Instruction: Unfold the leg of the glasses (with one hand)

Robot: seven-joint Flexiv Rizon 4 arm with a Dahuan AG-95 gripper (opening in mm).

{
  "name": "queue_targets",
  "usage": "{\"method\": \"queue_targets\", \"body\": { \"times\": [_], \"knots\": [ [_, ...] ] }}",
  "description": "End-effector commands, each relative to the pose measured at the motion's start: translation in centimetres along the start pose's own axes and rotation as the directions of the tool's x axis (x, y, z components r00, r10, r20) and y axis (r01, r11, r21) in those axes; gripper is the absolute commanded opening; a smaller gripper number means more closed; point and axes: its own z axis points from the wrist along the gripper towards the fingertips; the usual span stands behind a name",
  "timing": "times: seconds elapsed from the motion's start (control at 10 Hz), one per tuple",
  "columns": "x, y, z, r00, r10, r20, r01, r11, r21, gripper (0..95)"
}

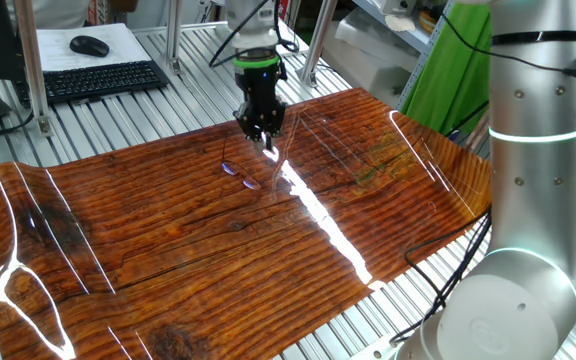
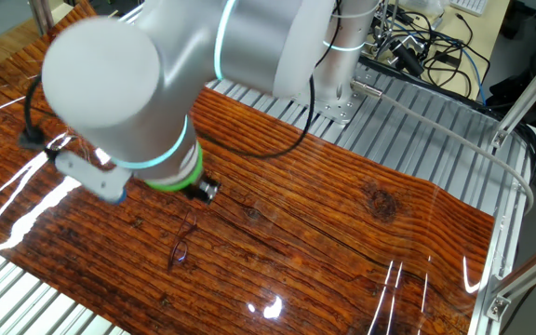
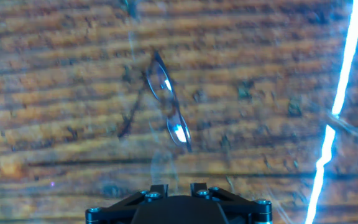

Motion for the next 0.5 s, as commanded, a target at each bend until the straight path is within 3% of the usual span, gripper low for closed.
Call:
{"method": "queue_targets", "body": {
  "times": [0.1,0.3,0.5],
  "knots": [
    [-1.0,0.3,1.0,0.999,-0.019,0.035,0.019,1.0,0.005,19.0],
    [-1.9,-0.3,2.3,0.997,-0.047,0.059,0.046,0.999,0.007,19.0],
    [-2.7,-0.5,3.5,0.993,-0.058,0.099,0.058,0.998,0.001,19.0]
  ]
}}
